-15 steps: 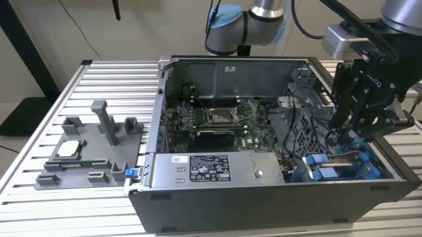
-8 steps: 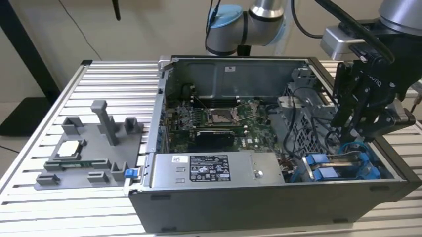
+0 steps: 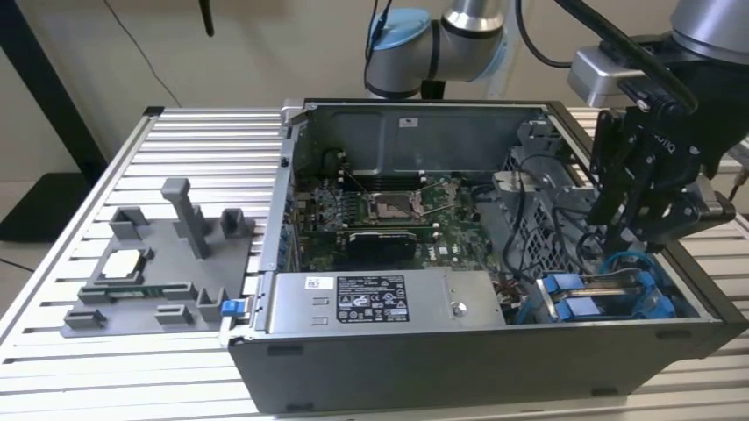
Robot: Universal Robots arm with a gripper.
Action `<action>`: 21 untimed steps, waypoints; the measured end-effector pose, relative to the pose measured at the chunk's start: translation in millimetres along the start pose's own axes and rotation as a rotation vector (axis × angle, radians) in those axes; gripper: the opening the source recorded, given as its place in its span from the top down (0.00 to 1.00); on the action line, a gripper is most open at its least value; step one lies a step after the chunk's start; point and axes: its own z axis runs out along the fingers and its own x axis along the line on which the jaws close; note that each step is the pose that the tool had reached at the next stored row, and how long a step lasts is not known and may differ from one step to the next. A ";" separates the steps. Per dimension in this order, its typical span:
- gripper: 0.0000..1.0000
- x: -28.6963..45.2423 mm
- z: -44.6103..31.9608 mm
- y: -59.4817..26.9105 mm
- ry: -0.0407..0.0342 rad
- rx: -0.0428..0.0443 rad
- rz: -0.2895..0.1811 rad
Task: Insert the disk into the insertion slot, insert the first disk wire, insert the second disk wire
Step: 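Insert the first disk wire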
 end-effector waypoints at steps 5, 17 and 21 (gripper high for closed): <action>0.00 -1.7 -1.0 -3.0 -0.0032 0.0004 -0.005; 0.00 -4.8 1.0 -9.4 -0.0038 0.0046 -0.018; 0.00 -4.7 2.0 -9.6 -0.0135 0.0081 -0.049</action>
